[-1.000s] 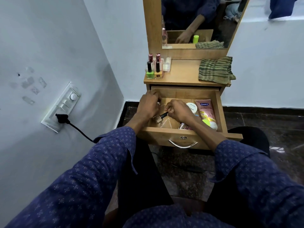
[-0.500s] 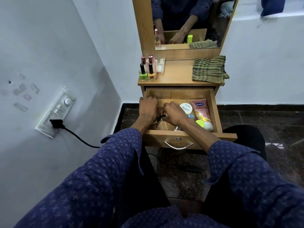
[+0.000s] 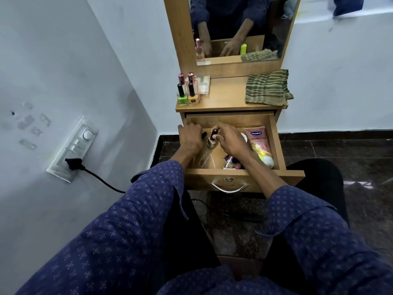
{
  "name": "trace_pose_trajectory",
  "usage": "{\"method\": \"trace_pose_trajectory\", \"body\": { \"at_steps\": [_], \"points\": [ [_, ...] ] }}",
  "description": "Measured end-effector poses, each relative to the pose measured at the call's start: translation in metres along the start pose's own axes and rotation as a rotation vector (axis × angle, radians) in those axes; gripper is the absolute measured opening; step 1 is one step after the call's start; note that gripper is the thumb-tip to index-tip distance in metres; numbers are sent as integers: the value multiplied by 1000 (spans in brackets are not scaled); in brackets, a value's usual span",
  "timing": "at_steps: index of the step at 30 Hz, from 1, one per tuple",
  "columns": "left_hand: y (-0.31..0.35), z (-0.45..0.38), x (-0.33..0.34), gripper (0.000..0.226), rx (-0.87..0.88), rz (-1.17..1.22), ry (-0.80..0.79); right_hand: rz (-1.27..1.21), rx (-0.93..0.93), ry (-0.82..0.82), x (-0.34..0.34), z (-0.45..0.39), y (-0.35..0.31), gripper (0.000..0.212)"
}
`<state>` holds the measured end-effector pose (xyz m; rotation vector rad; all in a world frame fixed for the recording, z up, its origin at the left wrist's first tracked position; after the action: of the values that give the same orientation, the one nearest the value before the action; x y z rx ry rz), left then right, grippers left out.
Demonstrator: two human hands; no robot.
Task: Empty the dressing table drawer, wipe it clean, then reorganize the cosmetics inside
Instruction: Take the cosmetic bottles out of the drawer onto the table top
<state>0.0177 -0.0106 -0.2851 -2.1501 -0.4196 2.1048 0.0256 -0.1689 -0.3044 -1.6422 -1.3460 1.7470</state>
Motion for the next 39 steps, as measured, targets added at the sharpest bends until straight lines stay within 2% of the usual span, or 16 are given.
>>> {"method": "trace_pose_trajectory", "body": {
  "at_steps": [4, 6, 9, 12, 18, 22, 27, 39],
  "points": [
    [-9, 1, 1, 23, -48, 263, 72, 7, -7, 143, -6, 0, -2, 7],
    [-17, 3, 1, 17, -79, 472, 135, -11, -1, 219, -9, -1, -3, 12],
    [-23, 15, -7, 22, -128, 772, 214, -65, -27, 295, -12, -3, -10, 12],
    [-28, 17, -15, 26, -163, 900, 325, -126, -92, 339, -17, -9, -24, 13],
    [-27, 7, -37, 32, -176, 935, 482, -139, -238, 384, -42, -39, -65, 13],
    [-21, -9, -43, 37, -224, 905, 465, -60, -212, 383, -52, -69, -74, 12],
    [-12, -18, -46, 31, -260, 894, 487, -12, -165, 339, -53, -98, -75, 12],
    [-11, -29, -40, 34, -338, 957, 487, -26, -177, 264, -41, -126, -72, 9]
  ]
}}
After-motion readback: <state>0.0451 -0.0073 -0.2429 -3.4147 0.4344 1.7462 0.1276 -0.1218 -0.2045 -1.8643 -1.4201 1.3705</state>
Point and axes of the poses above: each hand's wrist, its own z-axis away from the middle knuckle, its own x-axis out of the palm, y = z × x, the point moved 2 cm from there along -z, towards the middle knuckle, and after that the axes turned 11 degrees about -z, right-handed, at the moved point
